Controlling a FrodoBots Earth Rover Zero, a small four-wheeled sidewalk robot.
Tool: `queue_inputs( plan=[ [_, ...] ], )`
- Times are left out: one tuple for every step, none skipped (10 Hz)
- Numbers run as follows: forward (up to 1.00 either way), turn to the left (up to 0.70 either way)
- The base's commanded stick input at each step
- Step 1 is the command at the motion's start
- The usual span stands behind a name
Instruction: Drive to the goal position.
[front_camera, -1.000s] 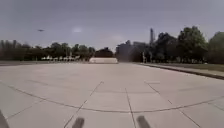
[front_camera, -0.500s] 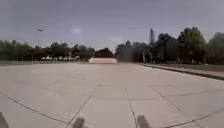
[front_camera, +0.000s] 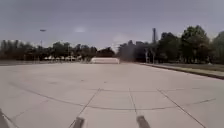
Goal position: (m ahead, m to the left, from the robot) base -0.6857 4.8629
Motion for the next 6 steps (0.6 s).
queue_inputs(
  plan=[
    [0.7,0.35],
    [0.7,0.35],
    [0.7,0.35],
    [0.7,0.35],
    [0.7,0.35],
    [0.7,0.35]
  ],
)
